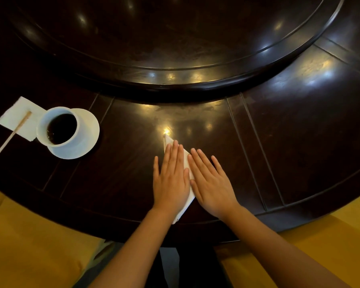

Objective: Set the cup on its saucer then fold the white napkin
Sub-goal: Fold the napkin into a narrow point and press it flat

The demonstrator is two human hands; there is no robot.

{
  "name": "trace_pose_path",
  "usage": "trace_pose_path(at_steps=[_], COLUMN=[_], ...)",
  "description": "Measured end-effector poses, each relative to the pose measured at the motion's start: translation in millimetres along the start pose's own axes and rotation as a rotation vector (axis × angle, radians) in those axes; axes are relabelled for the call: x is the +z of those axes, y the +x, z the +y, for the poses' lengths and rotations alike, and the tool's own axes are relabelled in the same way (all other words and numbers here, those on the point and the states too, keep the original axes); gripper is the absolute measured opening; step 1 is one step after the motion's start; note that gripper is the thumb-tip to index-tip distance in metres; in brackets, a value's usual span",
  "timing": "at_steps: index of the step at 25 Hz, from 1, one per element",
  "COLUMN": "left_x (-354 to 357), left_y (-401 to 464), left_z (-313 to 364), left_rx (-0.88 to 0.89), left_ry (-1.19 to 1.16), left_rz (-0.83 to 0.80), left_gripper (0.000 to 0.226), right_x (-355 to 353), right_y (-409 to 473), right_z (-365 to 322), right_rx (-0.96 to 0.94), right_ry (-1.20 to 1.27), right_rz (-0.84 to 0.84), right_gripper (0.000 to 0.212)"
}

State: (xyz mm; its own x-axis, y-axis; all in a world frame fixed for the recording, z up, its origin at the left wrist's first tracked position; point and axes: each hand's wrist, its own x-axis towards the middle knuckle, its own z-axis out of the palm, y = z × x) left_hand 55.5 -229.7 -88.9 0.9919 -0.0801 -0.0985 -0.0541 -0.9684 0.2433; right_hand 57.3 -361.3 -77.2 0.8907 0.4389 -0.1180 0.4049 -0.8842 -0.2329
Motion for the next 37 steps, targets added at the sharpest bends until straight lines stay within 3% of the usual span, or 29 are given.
trace_pose_path(at_steps=[15, 20, 23, 25, 27, 32, 37], left_x=[0, -21, -27, -21, -14, -3, 4], left_y=[-66, -40, -49, -70, -81, -77, -77], left_z=[0, -42, -34, -9, 10, 7, -7], left_rx=[0.046, 0.28, 0.179, 0.137, 0.099, 0.043, 0.074], left_ry=[0.084, 0.198, 0.097, -0.014, -0.034, 0.044, 0.013], left_rz=[-0.055, -0.08, 0.004, -0.028, -0.081, -0.083, -0.046], left_gripper=[0.061, 0.058, 0.062, 0.069, 0.071, 0.067, 0.064], right_x=[4, -3, -15, -24, -32, -30, -25], right_y=[0, -1, 8, 20, 32, 50, 62], right_z=[2, -24, -10, 15, 36, 49, 41], right_rx=[0.005, 0.183, -0.132, -0.403, -0.547, -0.717, -0.727], right_ry=[-0.024, 0.059, -0.013, -0.087, -0.137, -0.152, -0.122], right_rz=[-0.009, 0.009, -0.016, -0.088, -0.168, -0.144, -0.1], right_gripper=[0.055, 0.058, 0.057, 0.058, 0.056, 0.049, 0.048])
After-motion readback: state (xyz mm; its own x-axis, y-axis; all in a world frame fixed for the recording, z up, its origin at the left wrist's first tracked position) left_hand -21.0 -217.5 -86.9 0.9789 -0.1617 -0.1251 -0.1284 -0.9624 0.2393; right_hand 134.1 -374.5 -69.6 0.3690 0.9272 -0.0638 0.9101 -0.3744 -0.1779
